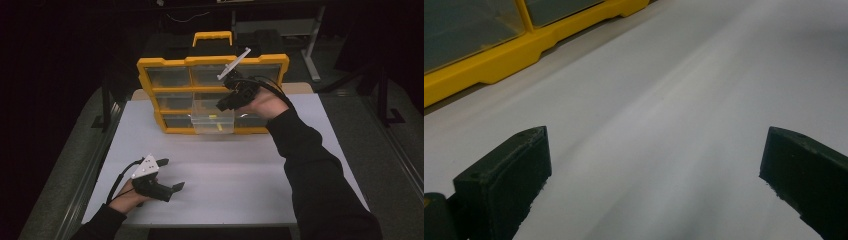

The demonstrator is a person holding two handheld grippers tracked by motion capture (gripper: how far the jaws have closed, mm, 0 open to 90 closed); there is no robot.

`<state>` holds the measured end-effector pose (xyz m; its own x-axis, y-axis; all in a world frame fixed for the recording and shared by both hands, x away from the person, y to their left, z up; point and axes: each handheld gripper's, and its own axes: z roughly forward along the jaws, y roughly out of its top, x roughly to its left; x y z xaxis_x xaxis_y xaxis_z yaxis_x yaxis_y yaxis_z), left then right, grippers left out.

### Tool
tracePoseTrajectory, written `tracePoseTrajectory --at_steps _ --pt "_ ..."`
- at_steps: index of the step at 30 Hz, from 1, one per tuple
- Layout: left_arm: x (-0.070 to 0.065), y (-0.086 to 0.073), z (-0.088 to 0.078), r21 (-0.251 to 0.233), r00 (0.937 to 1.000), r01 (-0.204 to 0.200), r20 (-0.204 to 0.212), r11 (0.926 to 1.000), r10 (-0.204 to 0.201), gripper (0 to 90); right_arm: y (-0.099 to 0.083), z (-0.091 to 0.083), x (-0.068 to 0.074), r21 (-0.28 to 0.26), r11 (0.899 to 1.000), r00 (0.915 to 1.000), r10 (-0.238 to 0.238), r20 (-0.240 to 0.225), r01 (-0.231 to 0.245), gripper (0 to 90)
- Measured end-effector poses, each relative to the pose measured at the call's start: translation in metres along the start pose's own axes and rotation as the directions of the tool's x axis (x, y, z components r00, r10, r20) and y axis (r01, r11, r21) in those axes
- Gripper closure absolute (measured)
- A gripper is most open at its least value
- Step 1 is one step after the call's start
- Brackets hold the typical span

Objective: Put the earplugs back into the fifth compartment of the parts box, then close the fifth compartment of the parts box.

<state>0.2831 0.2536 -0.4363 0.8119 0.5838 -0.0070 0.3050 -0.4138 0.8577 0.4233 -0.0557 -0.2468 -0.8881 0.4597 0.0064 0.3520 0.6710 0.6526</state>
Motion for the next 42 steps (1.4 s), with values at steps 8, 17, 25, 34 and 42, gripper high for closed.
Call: tracePoseTrajectory --at_steps 8,17,25,34,42 --pt "0.001 0.000 0.000 0.000 1.0000 0.000 -0.003 1.0000 0.000 0.0 -0.004 -0.011 0.013 -0.042 0.999 0.9986 -0.009 -0.052 0.006 88.6" --pt "0.000 0.000 0.000 0.001 1.0000 -0.002 -0.003 1.0000 0.002 0.0 -0.011 -0.011 0.032 -0.065 0.997 0.9949 -0.051 -0.087 0.045 88.6" --pt "0.000 0.000 0.000 0.004 1.0000 -0.003 -0.002 1.0000 0.003 0.0 -0.017 -0.002 0.038 -0.050 0.997 0.9941 -0.068 -0.085 0.064 88.6" --pt "0.000 0.000 0.000 0.001 1.0000 -0.002 -0.001 1.0000 0.002 0.0 -0.021 0.007 0.037 -0.026 0.998 0.9951 -0.062 -0.077 0.060 88.6" --pt "-0.001 0.000 0.000 0.000 1.0000 -0.003 0.000 1.0000 0.003 0.0 -0.020 0.010 0.036 -0.028 0.998 0.9957 -0.064 -0.067 0.062 88.8"
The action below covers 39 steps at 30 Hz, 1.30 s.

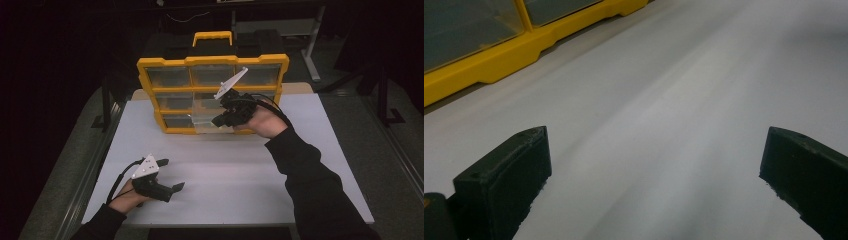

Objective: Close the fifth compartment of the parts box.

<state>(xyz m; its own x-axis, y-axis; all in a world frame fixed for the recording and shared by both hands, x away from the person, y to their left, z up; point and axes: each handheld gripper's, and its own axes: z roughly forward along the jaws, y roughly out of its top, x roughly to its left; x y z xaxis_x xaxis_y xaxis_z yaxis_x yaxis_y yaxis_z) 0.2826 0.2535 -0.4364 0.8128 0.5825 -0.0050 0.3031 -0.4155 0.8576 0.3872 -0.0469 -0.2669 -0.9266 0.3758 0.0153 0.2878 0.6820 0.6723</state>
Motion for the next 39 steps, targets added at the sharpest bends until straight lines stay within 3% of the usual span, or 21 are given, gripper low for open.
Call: tracePoseTrajectory --at_steps 26,39 --pt "0.000 0.000 0.000 0.001 1.0000 -0.001 0.002 1.0000 0.001 0.0 0.011 0.007 -0.021 -0.033 0.999 0.9972 0.046 0.059 -0.044 88.8" --pt "0.000 0.000 0.000 0.002 1.0000 -0.002 0.004 1.0000 0.002 0.0 0.016 0.014 -0.043 -0.068 0.994 0.9880 0.095 0.122 -0.087 88.8"
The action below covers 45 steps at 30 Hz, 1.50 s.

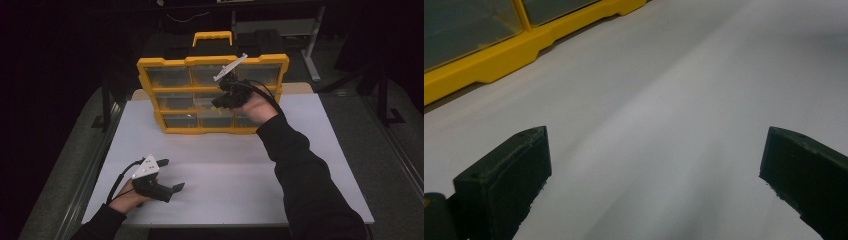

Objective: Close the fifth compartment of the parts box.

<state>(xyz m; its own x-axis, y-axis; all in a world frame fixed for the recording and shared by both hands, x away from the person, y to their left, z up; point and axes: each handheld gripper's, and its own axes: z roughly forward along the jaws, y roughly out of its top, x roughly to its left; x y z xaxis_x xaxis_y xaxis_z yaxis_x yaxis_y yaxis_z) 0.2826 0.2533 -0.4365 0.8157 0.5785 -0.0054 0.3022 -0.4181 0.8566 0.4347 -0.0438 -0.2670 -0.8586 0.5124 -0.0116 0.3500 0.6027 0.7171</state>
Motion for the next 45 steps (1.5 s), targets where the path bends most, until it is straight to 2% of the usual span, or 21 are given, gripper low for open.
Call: tracePoseTrajectory --at_steps 15,24,29,35,39,45 --pt "-0.001 0.000 0.001 0.007 1.0000 -0.007 -0.002 0.9999 0.007 0.0 0.002 0.010 -0.009 -0.026 0.999 0.9961 0.025 0.084 -0.023 88.8" --pt "-0.001 -0.001 0.001 0.008 1.0000 -0.005 -0.003 1.0000 0.005 0.0 0.002 0.010 -0.010 -0.036 0.999 0.9948 0.032 0.097 -0.029 88.8" --pt "0.000 -0.001 0.001 0.008 1.0000 -0.004 -0.002 1.0000 0.004 0.0 -0.001 0.008 -0.008 -0.052 0.998 0.9963 0.039 0.077 -0.036 88.5" --pt "0.000 0.000 0.001 0.007 1.0000 -0.008 -0.001 0.9999 0.008 0.0 -0.010 0.004 -0.006 -0.061 0.997 0.9976 0.050 0.049 -0.047 82.7" --pt "0.000 0.000 0.001 0.007 1.0000 -0.009 0.000 0.9999 0.009 0.0 -0.018 0.001 -0.003 -0.067 0.996 0.9973 0.067 0.029 -0.065 75.6" --pt "0.000 -0.001 0.001 0.009 1.0000 -0.010 0.000 0.9999 0.010 0.0 -0.033 -0.005 0.000 -0.090 0.993 0.9965 0.081 0.022 -0.079 58.6"
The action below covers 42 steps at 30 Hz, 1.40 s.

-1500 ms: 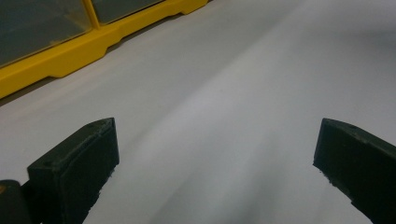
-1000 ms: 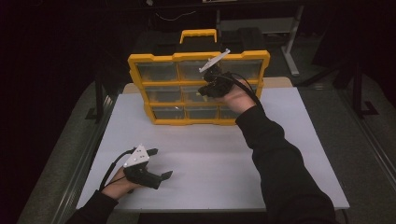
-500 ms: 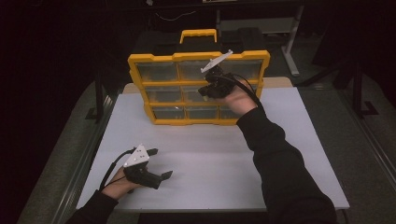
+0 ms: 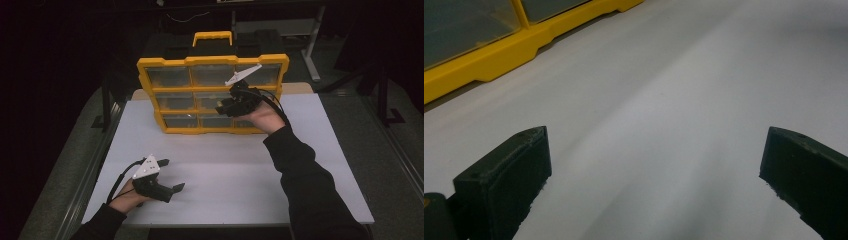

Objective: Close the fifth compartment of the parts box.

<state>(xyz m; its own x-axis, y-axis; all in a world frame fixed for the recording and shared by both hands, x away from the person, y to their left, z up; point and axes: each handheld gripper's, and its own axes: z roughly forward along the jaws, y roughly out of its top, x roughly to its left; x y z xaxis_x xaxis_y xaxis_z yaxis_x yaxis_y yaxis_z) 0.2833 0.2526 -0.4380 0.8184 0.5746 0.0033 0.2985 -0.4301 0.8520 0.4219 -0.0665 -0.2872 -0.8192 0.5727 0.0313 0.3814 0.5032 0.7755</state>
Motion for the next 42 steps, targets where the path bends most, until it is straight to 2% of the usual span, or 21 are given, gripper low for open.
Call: tracePoseTrajectory --at_steps 7,14,22,25,28,31,36,42 --pt "0.000 0.000 0.000 0.006 1.0000 -0.004 0.004 1.0000 0.004 0.0 -0.023 -0.005 0.002 0.004 1.000 0.9998 0.018 -0.005 -0.018 44.3" --pt "0.000 0.000 0.000 0.007 1.0000 -0.003 0.000 1.0000 0.003 0.0 -0.047 -0.005 0.004 0.004 1.000 0.9996 0.029 -0.001 -0.029 35.2" --pt "0.001 -0.001 0.000 0.007 1.0000 0.000 -0.003 1.0000 0.000 0.0 -0.076 -0.005 0.008 -0.016 0.998 0.9983 0.054 0.020 -0.054 18.4" --pt "0.001 -0.001 0.000 0.008 1.0000 0.000 -0.004 1.0000 0.000 0.0 -0.086 -0.004 0.011 -0.015 0.998 0.9973 0.055 0.050 -0.054 13.2" --pt "0.001 -0.001 0.000 0.008 1.0000 0.004 -0.004 1.0000 -0.004 0.0 -0.097 -0.003 0.013 -0.020 0.997 0.9952 0.075 0.063 -0.074 8.6" --pt "0.002 -0.001 0.000 0.007 1.0000 0.002 -0.006 1.0000 -0.002 0.0 -0.107 -0.002 0.014 -0.020 0.996 0.9952 0.083 0.052 -0.082 0.2" --pt "0.002 -0.001 -0.001 0.007 1.0000 0.000 -0.007 1.0000 0.000 0.0 -0.126 -0.002 0.019 -0.018 0.996 0.9923 0.087 0.089 -0.086 0.0" --pt "0.001 0.000 -0.002 0.005 1.0000 -0.004 -0.008 1.0000 0.005 0.0 -0.153 -0.007 0.021 -0.031 0.993 0.9886 0.115 0.096 -0.113 0.0"
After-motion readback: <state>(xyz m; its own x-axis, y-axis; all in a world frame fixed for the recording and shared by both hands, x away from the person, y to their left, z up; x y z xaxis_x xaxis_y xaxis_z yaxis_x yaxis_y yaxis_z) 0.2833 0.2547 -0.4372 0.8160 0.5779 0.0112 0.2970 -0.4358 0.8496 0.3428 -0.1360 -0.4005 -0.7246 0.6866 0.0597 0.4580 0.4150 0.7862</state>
